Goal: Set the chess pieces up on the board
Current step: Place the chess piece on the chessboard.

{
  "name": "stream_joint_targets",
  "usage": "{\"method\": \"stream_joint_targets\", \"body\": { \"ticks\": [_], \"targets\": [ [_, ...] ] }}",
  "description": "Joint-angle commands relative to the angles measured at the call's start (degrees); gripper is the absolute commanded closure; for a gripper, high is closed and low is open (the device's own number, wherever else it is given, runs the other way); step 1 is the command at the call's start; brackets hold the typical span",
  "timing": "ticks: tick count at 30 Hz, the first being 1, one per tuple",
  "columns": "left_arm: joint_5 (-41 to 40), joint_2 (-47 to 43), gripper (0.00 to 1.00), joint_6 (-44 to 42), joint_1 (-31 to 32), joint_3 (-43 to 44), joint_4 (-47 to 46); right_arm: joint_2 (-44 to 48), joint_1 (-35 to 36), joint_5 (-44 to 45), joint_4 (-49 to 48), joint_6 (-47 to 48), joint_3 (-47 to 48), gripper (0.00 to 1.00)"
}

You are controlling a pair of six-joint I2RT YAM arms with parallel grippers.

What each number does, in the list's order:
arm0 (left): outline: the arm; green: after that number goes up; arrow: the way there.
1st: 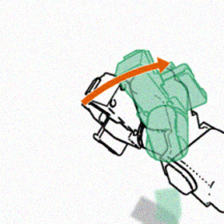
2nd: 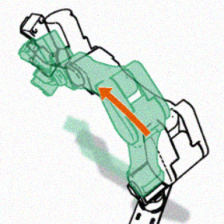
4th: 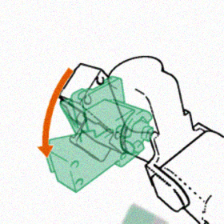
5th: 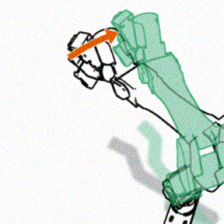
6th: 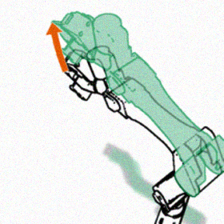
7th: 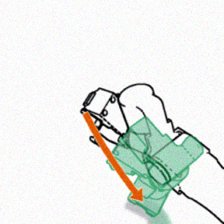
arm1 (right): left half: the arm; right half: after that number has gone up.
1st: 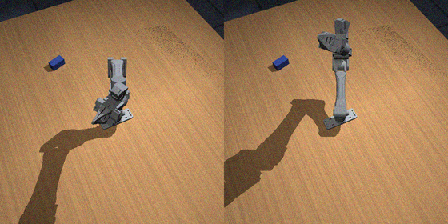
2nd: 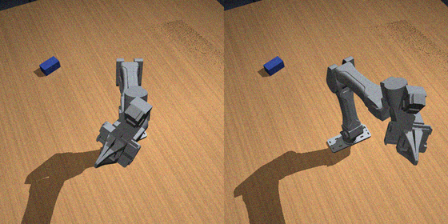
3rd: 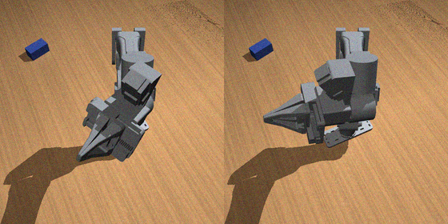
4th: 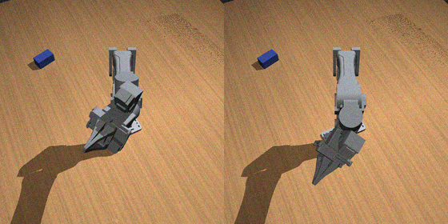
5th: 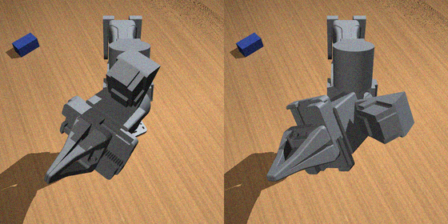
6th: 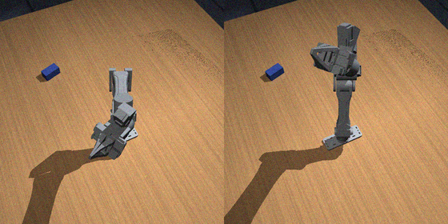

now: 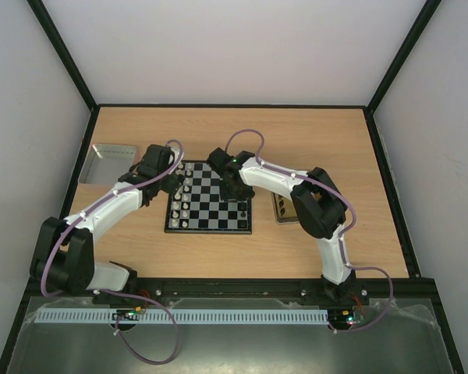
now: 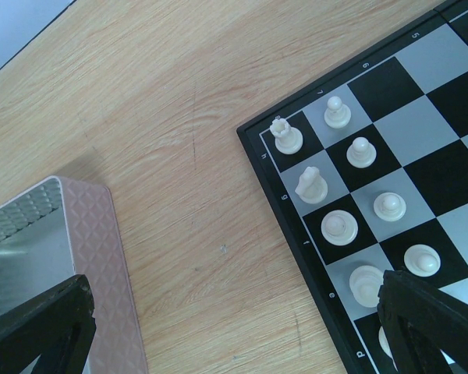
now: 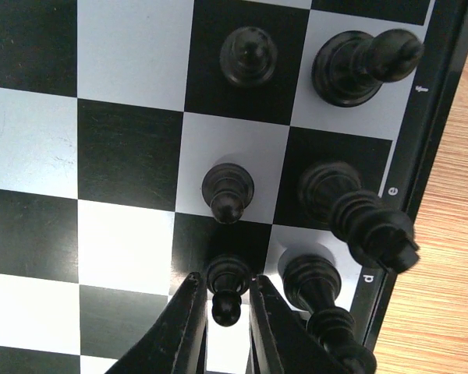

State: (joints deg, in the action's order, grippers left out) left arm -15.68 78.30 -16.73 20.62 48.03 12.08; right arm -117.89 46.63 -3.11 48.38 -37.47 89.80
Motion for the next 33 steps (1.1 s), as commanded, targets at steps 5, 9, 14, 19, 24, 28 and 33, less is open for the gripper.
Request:
{"method": "stream_joint_targets", "body": {
  "ticks": [5, 9, 14, 19, 24, 28, 33],
  "targets": [
    [-0.43, 0.29, 0.01, -0.5, 0.2, -0.36, -0.65, 0.0, 0.4, -0.65, 0.05, 0.0, 0.09, 0.85],
    [-0.41, 0.25, 0.01, -0.5, 0.18, -0.48, -0.66, -0.06, 0.45, -0.67, 0.0, -0.06, 0.33, 0.85],
    [-0.46, 0.26, 0.01, -0.5, 0.16, -0.56, -0.66, 0.02, 0.41, -0.84, -0.11, -0.2, 0.37, 0.85],
    [-0.49, 0.29, 0.01, -0.5, 0.15, -0.48, -0.74, 0.09, 0.39, -1.0, -0.14, -0.22, 0.47, 0.85],
    [-0.49, 0.25, 0.01, -0.5, 0.21, -0.56, -0.66, 0.36, 0.43, -1.17, -0.55, -0.4, 0.49, 0.85],
    [-0.49, 0.22, 0.01, -0.54, 0.14, -0.48, -0.66, 0.37, 0.47, -1.72, -0.81, -0.48, 0.63, 0.85],
    [-0.49, 0.26, 0.01, -0.5, 0.19, -0.57, -0.64, 0.38, 0.41, -2.2, -1.09, -0.58, 0.49, 0.85]
  ]
}}
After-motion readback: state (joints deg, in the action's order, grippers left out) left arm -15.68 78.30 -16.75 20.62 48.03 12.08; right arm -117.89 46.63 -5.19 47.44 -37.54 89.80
